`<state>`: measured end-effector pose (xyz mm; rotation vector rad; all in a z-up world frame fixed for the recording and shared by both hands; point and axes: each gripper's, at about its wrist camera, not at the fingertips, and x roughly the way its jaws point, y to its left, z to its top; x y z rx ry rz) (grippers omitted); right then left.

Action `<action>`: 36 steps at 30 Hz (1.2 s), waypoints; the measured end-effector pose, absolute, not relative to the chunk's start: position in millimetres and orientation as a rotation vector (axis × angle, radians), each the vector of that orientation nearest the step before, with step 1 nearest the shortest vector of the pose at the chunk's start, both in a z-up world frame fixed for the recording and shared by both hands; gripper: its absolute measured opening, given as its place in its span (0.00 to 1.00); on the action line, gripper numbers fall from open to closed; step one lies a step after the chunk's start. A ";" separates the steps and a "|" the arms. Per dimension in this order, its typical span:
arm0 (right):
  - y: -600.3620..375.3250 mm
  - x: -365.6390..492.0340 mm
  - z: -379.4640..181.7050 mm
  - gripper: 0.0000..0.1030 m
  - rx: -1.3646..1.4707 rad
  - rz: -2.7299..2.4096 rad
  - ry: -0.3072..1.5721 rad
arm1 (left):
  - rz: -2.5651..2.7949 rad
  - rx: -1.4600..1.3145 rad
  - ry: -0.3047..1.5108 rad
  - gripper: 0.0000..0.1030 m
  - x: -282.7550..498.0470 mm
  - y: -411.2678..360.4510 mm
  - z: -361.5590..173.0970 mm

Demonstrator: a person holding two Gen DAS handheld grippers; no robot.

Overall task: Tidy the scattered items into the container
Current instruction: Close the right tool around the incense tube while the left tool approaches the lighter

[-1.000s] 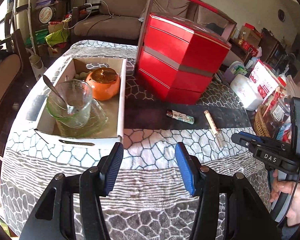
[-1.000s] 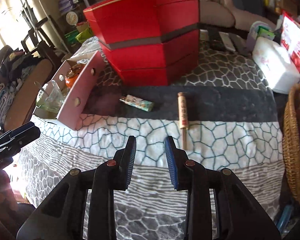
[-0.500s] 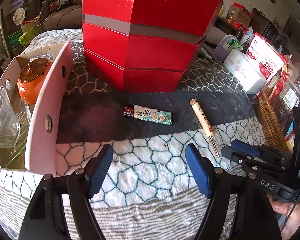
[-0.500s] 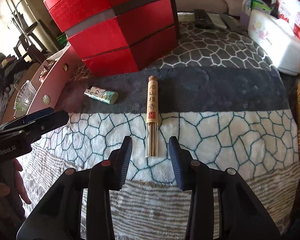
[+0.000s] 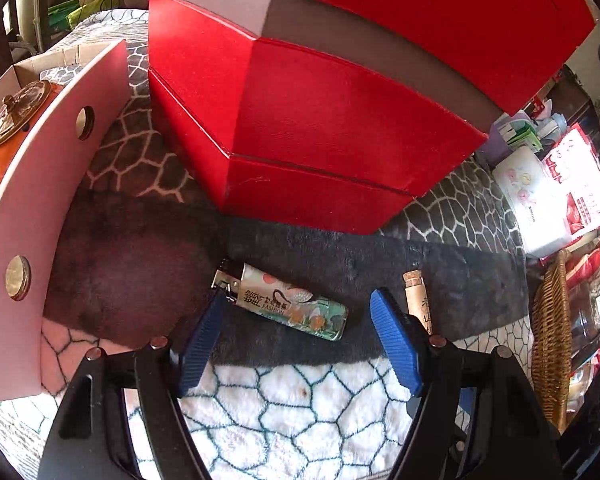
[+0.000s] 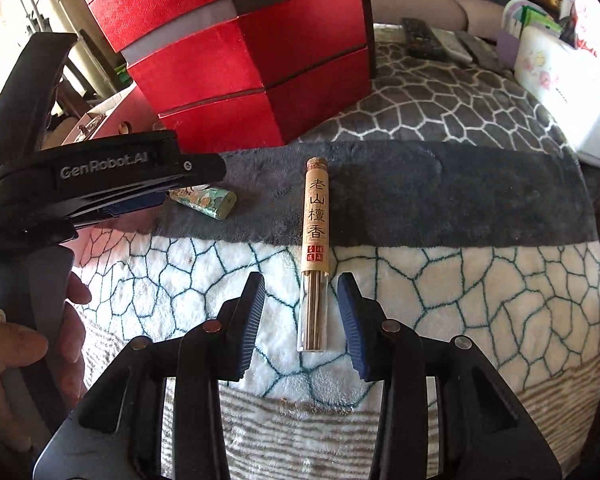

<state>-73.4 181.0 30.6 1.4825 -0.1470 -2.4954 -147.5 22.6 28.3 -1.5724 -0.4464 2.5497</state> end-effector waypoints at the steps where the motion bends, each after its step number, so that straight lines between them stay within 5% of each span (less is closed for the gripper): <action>1: 180.2 -73.1 30.6 0.35 1.482 -2.494 -0.140 | 2.559 -1.581 -0.451 0.73 -149.0 22.6 26.1; 8: 178.3 -72.2 32.4 0.35 1.478 -2.490 -0.113 | 2.560 -1.604 -0.299 0.73 -149.9 27.1 23.2; 13: 183.6 -74.2 29.7 0.29 1.495 -2.473 -0.149 | 2.456 -1.589 -0.133 0.63 -140.8 19.3 26.4; 15: 185.2 -74.5 28.7 0.25 1.499 -2.461 -0.166 | 2.416 -1.598 -0.106 0.55 -138.3 11.6 28.4; 18: 187.6 -73.9 27.2 0.14 1.502 -2.450 -0.191 | 2.405 -1.631 -0.056 0.28 -135.4 -0.8 27.0; 23: 189.7 -71.4 25.2 0.14 1.532 -2.341 -0.290 | 2.399 -1.674 -0.190 0.27 -127.0 -28.2 28.1; 28: 180.3 -66.6 27.4 0.14 1.542 -2.325 -0.226 | 2.381 -1.692 -0.447 0.64 -132.9 -29.9 27.2; 36: 182.9 -67.4 24.4 0.14 1.553 -2.309 -0.231 | 2.549 -1.696 -0.272 0.77 -142.2 3.6 28.4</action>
